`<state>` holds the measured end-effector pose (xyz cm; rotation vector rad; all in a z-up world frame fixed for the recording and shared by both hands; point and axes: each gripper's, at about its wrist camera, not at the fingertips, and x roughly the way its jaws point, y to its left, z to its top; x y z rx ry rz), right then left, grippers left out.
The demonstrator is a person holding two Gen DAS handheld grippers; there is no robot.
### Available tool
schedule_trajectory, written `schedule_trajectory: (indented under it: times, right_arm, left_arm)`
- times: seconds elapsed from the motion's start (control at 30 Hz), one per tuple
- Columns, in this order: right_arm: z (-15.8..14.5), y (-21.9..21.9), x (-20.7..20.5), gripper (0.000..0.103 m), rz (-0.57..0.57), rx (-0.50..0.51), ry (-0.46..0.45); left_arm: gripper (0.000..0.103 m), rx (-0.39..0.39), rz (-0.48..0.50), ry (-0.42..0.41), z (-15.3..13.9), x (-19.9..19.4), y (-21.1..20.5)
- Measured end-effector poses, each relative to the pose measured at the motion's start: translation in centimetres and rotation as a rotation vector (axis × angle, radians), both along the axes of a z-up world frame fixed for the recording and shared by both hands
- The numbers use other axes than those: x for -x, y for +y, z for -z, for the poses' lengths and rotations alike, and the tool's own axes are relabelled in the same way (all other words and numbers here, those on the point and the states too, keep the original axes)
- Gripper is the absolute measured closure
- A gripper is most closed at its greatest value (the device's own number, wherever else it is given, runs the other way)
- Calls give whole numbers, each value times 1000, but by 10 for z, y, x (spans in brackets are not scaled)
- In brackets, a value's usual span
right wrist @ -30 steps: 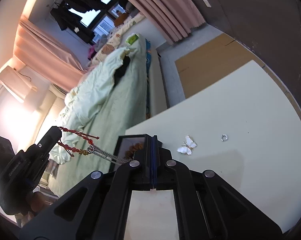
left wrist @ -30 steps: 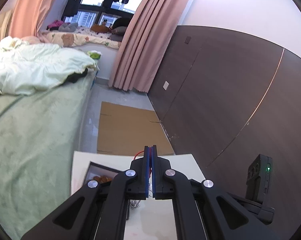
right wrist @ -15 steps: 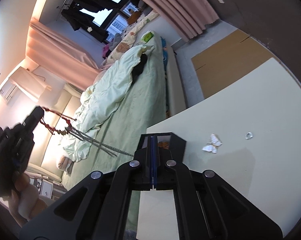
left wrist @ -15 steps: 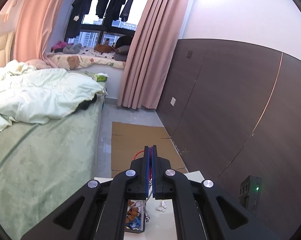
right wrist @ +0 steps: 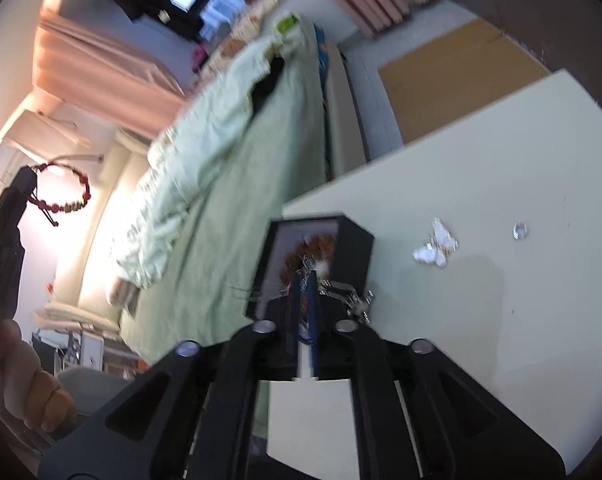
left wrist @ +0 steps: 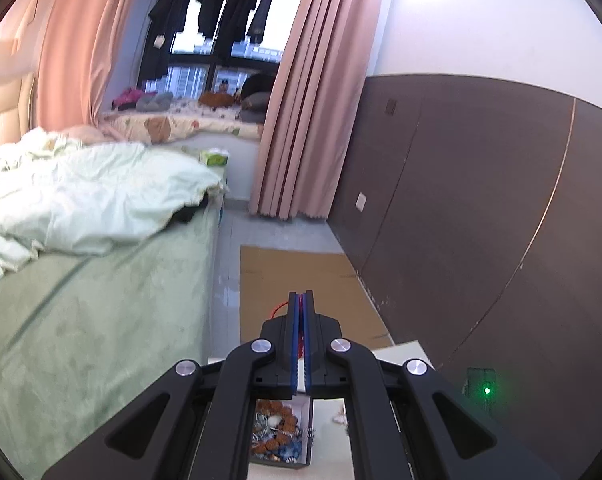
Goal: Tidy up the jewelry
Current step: 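Lift the chain and red cord with both tools and carry them over the box, then lower the chain into the black box with the right tool while the left releases the cord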
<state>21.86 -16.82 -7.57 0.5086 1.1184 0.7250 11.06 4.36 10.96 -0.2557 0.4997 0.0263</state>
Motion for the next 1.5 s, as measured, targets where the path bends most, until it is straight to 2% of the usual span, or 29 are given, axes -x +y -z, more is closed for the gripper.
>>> schedule_trajectory:
  times: [0.03,0.07,0.1,0.33,0.43,0.53,0.57,0.6,0.63,0.7,0.83,0.93,1.0,1.1,1.23,1.5]
  right_arm:
    - [4,2,0,80,-10,10,13]
    - [8,4,0,69,-15,18,24]
    - [14,7,0,67,-18,28,38]
    - [41,21,-6,67,-47,24,108]
    - [52,27,-9,67,-53,32,130]
    - [61,29,-12,67,-58,44,144]
    - [63,30,-13,56,-60,46,145]
    - [65,30,-13,37,-56,52,143]
    - [66,30,-14,32,-47,56,135]
    - [69,31,-15,30,-43,42,130]
    - [83,38,-17,30,-57,18,180]
    - [88,43,-14,31,-62,29,191]
    - [85,47,-12,44,-68,41,178]
    - [82,44,-8,58,-57,67,157]
    - [80,34,-8,67,-41,30,166]
    - [58,22,-5,86,-19,-19,118]
  left_arm:
    - [103,13,2,15,8,-2,0]
    - [103,29,3,31,17,-4,1]
    - [103,48,-2,49,28,-7,2]
    - [103,188,-37,157,103,-19,14]
    - [103,206,-32,177,125,-21,18]
    - [103,244,-38,205,141,-22,27]
    - [103,258,-38,210,144,-22,30]
    - [103,263,-39,213,146,-21,33]
    - [103,261,-38,213,145,-21,35]
    - [103,260,-32,204,144,-20,38]
    - [103,259,-36,210,146,-17,41]
    - [103,268,-39,222,148,-18,42]
    - [103,270,-38,221,148,-17,43]
    - [103,269,-35,220,148,-16,43]
    - [103,269,-32,230,151,-13,40]
    - [103,258,-34,242,154,-11,37]
